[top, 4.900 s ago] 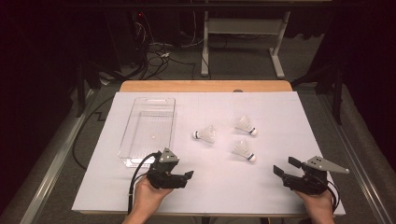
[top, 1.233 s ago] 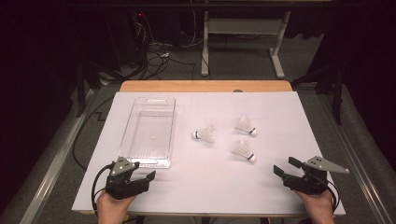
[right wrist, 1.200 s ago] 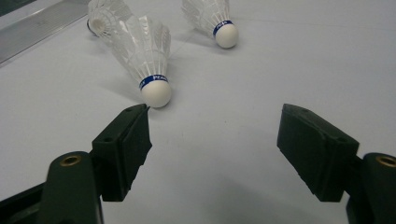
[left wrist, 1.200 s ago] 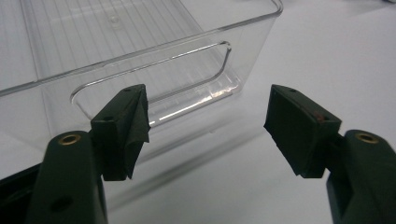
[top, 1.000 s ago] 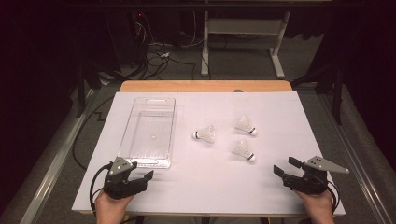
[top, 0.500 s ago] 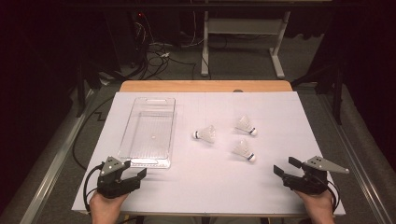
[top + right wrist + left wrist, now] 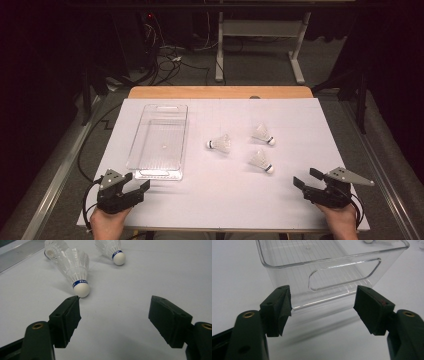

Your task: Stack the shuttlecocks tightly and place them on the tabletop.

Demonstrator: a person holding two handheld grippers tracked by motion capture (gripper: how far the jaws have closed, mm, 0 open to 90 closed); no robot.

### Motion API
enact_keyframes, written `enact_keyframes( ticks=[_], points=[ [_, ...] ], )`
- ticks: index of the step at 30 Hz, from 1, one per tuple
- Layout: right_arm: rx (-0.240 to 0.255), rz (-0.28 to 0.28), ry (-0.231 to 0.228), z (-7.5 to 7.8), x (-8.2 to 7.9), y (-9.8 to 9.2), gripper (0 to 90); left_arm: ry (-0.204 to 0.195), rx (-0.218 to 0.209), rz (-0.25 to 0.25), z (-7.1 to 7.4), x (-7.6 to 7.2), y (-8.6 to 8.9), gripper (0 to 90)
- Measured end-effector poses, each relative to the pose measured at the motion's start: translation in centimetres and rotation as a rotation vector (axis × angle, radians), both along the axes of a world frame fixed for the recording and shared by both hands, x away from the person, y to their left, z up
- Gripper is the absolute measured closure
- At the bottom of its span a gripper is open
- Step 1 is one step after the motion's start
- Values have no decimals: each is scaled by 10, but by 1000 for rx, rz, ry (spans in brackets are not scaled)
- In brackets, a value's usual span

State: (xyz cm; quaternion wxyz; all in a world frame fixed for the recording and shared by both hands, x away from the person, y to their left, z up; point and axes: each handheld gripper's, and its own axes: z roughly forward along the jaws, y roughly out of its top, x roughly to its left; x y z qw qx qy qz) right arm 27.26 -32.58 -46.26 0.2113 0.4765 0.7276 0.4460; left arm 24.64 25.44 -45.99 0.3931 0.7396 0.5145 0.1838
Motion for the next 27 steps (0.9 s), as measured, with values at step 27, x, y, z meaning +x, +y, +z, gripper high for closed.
enact_keyframes(
  ticks=[27],
  points=[
    [24,79,4,8,7,15,286,14,-34,2,-3,0,2,306]
  ],
)
